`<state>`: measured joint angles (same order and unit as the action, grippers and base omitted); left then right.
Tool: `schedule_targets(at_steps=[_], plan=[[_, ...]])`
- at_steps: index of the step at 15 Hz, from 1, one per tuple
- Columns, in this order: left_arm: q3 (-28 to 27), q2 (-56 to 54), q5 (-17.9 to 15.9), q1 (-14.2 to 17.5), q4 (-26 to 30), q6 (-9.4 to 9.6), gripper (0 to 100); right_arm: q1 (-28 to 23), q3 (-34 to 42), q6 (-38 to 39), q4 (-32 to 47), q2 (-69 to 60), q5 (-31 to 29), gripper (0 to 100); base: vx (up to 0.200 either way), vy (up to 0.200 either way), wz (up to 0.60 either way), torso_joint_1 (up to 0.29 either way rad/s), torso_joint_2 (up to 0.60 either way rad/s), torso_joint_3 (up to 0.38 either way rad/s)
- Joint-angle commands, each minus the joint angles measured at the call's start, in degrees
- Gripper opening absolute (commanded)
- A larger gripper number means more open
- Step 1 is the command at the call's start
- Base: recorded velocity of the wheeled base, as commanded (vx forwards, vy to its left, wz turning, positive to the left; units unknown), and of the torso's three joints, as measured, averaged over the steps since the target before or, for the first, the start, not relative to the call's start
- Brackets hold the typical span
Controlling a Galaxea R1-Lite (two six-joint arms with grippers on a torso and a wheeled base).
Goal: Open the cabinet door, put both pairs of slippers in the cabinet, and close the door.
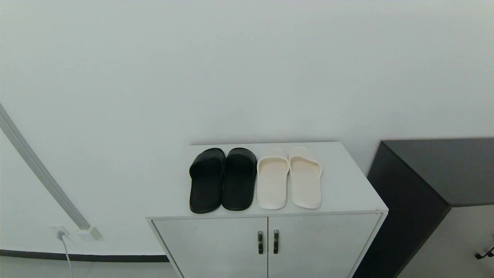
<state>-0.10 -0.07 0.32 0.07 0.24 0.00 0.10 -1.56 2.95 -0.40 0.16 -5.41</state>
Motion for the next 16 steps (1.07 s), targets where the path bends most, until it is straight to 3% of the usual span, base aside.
schedule_targets(at_steps=[1, 3, 5, 7, 9, 11, 13, 16], plan=[[0.01, 0.07, 0.03, 0.01, 0.02, -0.09, 0, 1.92, -16.9, 6.72, 1.63, 8.63, -0.39, 100, 0.0, 0.0, 0.0, 0.0, 0.0, 0.0], [0.01, 0.07, 0.03, 0.01, 0.02, -0.09, 0, 3.33, -20.24, 4.17, 8.4, 17.16, 2.51, 100, 0.0, 0.0, 0.0, 0.0, 0.0, 0.0], [0.01, 0.07, 0.03, 0.01, 0.02, -0.26, 0, 4.03, -18.65, 3.47, 7.17, 25.95, 8.75, 100, 0.0, 0.0, 0.0, 0.0, 0.0, 0.0], [0.01, 0.07, 0.03, 0.01, 0.02, -0.18, 0, 5.7, -18.92, 3.38, -0.13, 37.37, 12.09, 100, 0.0, 0.0, 0.0, 0.0, 0.0, 0.0], [0.01, 0.07, -0.05, 0.01, 0.02, -0.09, 0, 10.54, -19.18, 3.82, -8.83, 48.71, 11.65, 100, 0.0, 0.0, 0.0, 0.0, 0.0, 0.0], [0.01, 0.07, -0.05, 0.01, 0.02, -0.09, 0, 18.01, -21.03, 6.28, -15.86, 58.2, 7.35, 100, 0.0, 0.0, 0.0, 0.0, 0.0, 0.0], [0.01, 0.07, -0.05, 0.01, 0.02, -0.09, 0, 29.52, -25.51, 11.02, -19.9, 65.85, -2.06, 100, 0.0, 0.0, 0.0, 0.0, 0.0, 0.0], [0.01, 0.07, -0.05, 0.01, 0.02, -0.09, 0, 36.9, -34.74, 12.69, -21.22, 76.39, -7.86, 100, 0.0, 0.0, 0.0, 0.0, 0.0, 0.0]])
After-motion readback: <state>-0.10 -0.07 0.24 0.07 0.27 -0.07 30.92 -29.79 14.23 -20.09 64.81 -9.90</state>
